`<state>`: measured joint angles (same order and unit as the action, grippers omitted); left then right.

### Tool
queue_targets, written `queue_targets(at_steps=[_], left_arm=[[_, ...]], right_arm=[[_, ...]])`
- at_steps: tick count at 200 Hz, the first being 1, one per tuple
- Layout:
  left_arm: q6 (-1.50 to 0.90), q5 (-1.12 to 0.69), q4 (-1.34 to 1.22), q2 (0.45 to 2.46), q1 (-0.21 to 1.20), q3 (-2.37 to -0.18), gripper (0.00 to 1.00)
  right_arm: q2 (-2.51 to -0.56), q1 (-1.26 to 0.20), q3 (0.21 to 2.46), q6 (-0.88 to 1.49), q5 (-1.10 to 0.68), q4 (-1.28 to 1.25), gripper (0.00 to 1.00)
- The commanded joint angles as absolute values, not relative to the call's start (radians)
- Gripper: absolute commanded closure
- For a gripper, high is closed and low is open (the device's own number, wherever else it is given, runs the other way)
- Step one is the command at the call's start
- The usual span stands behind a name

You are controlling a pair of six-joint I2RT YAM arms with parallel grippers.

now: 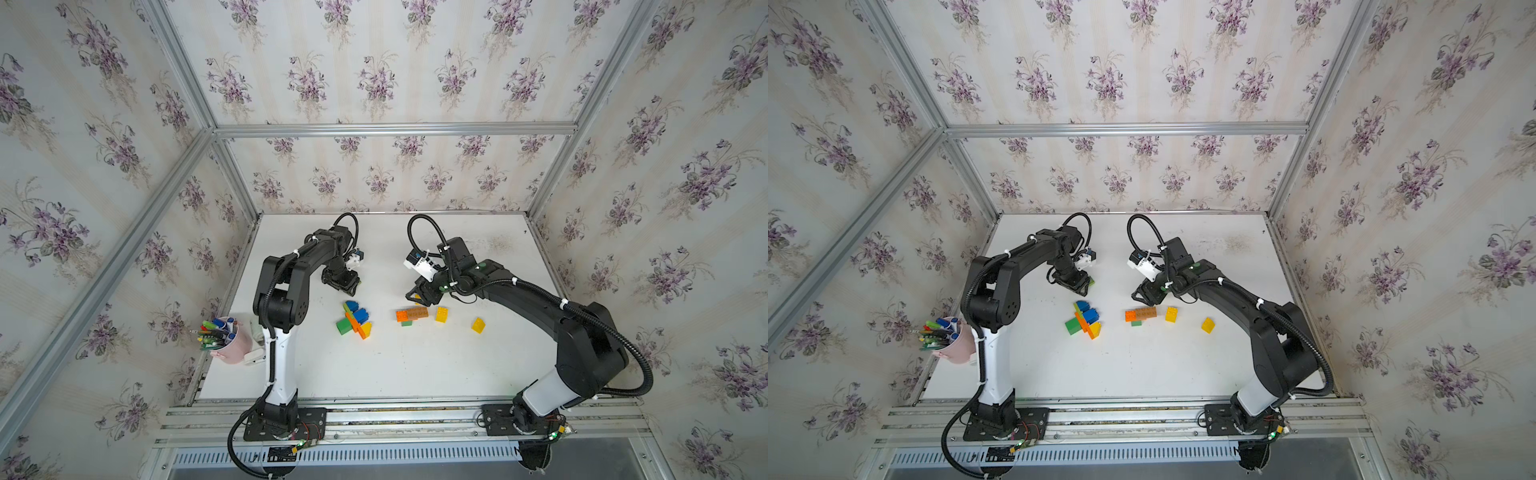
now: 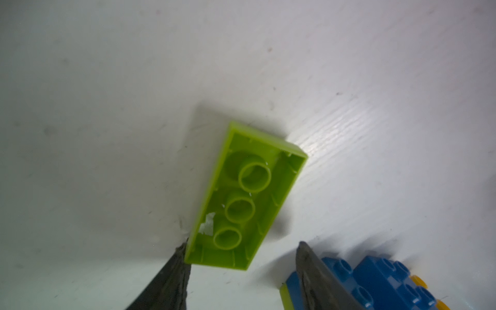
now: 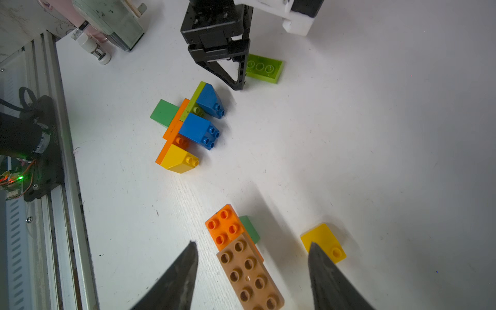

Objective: Assemble a fork with lego
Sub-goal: Pick up the lego brick from the center of the board.

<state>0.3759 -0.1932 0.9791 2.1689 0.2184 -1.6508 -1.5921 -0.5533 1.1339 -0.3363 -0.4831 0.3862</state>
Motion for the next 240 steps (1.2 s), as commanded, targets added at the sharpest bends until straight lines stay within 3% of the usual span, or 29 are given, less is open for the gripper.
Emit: queue_targets(at_steps=[1, 52, 78, 136, 183, 240], left_arm=[[0.420, -0.133, 0.913, 2.163, 0.216, -1.650, 0.32], [0.460, -0.253, 0.865, 2.143, 0.222, -1.635, 0.36], [0.470, -0.267, 0.910, 2.169, 0.229, -1.643, 0.44], [0.442, -0.121, 0.869, 2.137, 0.241, -1.537, 0.50], [0.412, -0.079, 0.880, 2.147, 0.252, -1.527, 0.63], [0.342, -0.352, 0.920, 2.022, 0.252, -1.538, 0.69]], right_arm=[[-1.592, -0.552, 1.129, -0.336, -0.500, 0.370, 0.36], [-1.606, -0.552, 1.138, -0.334, -0.505, 0.382, 0.36], [-1.610, -0.552, 1.144, -0.333, -0.504, 0.383, 0.36], [-1.601, -0.553, 1.137, -0.326, -0.502, 0.381, 0.36], [-1.600, -0.552, 1.131, -0.306, -0.491, 0.361, 0.36], [-1.569, -0.553, 1.132, -0.245, -0.549, 0.293, 0.38]])
